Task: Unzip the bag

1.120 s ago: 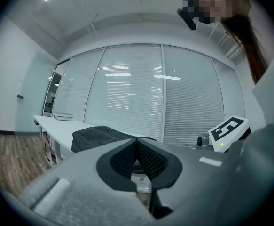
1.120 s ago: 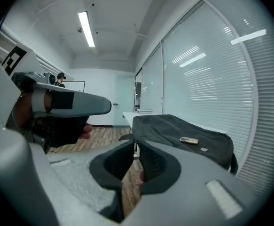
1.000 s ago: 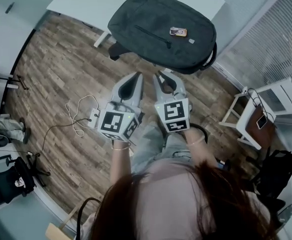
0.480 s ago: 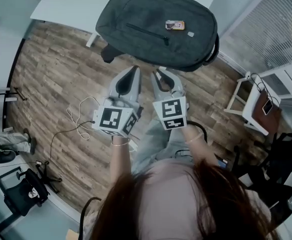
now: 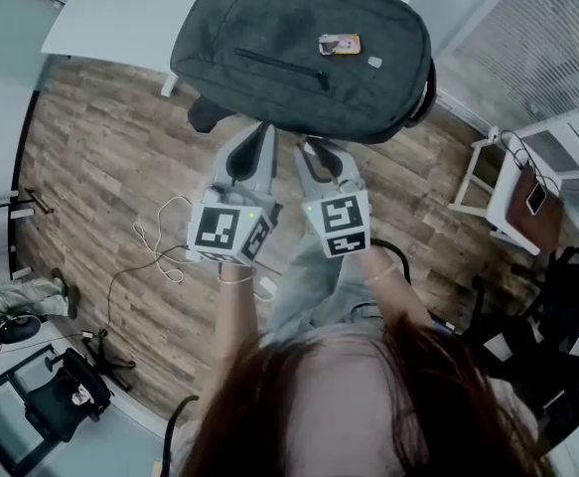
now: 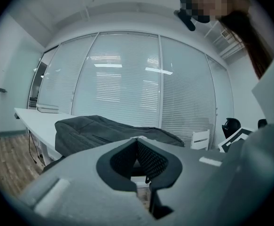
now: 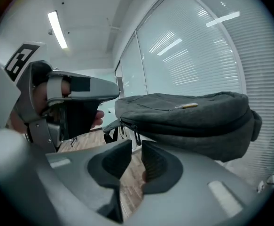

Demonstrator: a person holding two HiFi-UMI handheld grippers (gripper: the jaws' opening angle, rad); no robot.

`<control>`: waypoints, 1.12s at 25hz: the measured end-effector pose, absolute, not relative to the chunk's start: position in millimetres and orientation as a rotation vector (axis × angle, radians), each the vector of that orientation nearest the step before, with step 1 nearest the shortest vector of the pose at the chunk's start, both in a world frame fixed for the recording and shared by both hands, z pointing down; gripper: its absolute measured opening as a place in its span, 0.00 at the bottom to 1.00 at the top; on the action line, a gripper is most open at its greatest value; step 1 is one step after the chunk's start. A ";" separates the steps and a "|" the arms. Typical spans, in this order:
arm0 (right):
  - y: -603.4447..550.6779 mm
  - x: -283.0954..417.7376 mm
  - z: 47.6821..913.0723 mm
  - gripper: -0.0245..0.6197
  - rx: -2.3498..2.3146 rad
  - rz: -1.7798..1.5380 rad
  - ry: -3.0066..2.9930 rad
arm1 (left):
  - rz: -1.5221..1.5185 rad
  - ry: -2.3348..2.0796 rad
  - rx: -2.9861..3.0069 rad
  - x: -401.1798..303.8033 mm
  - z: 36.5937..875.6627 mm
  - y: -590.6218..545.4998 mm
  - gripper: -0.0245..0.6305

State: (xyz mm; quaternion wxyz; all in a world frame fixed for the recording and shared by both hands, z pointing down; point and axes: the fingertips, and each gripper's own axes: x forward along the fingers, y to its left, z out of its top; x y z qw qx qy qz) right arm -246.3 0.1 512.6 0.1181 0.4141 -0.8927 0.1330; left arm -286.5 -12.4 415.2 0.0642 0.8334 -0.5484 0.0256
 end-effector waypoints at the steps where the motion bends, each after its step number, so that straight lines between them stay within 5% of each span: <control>1: -1.4 -246.4 514.4 0.15 1.216 0.401 -2.612 | 0.082 -1.650 2.518 -287.1 417.0 -15.7 0.05; 28: -13.4 -256.1 509.2 0.16 1.333 0.706 -2.753 | 0.218 -1.515 2.456 -295.3 465.8 -65.3 0.05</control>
